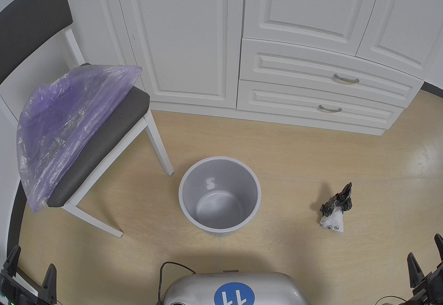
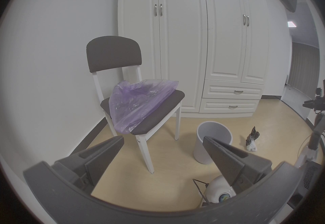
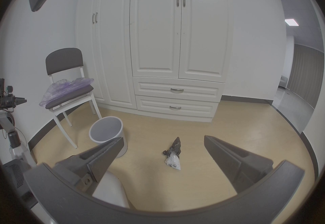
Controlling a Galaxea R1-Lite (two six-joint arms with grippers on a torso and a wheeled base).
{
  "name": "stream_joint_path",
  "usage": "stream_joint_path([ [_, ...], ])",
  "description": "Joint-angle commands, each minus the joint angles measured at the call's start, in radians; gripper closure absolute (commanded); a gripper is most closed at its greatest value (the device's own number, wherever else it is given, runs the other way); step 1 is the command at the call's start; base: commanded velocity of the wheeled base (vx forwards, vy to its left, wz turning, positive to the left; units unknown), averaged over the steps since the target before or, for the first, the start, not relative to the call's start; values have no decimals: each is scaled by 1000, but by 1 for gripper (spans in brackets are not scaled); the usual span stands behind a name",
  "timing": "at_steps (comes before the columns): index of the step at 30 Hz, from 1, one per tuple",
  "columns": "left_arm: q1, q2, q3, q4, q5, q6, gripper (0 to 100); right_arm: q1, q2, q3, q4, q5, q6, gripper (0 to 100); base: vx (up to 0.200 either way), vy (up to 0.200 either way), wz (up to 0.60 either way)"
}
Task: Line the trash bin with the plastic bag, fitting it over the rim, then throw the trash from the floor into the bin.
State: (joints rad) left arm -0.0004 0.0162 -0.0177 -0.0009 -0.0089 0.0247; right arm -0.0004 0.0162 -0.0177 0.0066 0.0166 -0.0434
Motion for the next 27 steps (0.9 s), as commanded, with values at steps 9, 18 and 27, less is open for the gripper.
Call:
stream_joint_path([
  [9,0,-15,18,1,12,-35,0,2,-16,18,-2,-1,28,0,0,0,0],
  [18,0,-15,18,1,29,-28,0,2,-16,18,-2,-1,30,0,0,0,0],
  [27,0,-15,18,1,29,-34,0,0,-16,18,-2,-1,28,0,0,0,0],
])
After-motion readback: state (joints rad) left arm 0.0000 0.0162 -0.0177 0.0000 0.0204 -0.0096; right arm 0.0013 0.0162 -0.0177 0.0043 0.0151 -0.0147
